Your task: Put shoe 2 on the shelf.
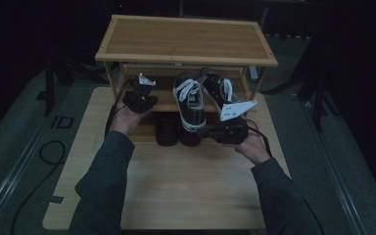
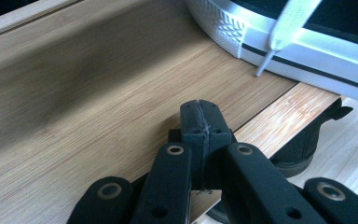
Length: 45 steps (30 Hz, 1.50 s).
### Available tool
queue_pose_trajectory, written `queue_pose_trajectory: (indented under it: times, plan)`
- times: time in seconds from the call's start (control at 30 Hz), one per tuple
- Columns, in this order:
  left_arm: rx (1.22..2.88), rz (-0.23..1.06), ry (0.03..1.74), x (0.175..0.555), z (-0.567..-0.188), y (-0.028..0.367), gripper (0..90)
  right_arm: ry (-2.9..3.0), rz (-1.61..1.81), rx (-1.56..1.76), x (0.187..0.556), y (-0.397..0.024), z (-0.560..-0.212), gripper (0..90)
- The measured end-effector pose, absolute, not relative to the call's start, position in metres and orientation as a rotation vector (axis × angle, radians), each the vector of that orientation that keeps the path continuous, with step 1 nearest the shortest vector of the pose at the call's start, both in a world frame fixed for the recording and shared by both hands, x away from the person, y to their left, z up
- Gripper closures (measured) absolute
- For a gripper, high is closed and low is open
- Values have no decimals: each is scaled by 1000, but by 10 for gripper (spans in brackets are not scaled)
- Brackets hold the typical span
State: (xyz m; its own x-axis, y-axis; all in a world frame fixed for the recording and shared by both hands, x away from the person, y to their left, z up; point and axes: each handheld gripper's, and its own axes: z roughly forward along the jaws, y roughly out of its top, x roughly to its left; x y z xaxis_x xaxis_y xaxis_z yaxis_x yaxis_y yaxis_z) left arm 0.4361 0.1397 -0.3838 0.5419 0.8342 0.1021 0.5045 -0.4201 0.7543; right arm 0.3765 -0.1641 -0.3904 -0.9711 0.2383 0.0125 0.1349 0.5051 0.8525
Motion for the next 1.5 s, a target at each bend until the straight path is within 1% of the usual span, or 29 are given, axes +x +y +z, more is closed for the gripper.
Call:
queue_pose_trajectory:
  times: [0.23, 0.3, 0.4, 0.43, 0.9, 1.23, 1.5]
  plan:
    - [2087, 635, 1078, 435, -385, 139, 900, 2620, 1449, 307, 377, -150, -391, 900]
    - [2121, 647, 1061, 435, -384, 141, 900, 2614, 1449, 301, 378, -147, -391, 900]
    - [2122, 644, 1060, 435, -384, 141, 900, 2612, 1450, 295, 379, -142, -392, 900]
    - [2086, 633, 1068, 435, -385, 139, 900, 2612, 1449, 290, 381, -140, -392, 900]
    - [2073, 611, 1093, 436, -385, 139, 900, 2588, 1383, 249, 388, -118, -391, 900]
    - [2074, 621, 1091, 435, -385, 139, 900, 2584, 1385, 250, 389, -119, -392, 900]
    - [2079, 622, 1090, 435, -385, 139, 900, 2566, 1396, 317, 394, -135, -393, 900]
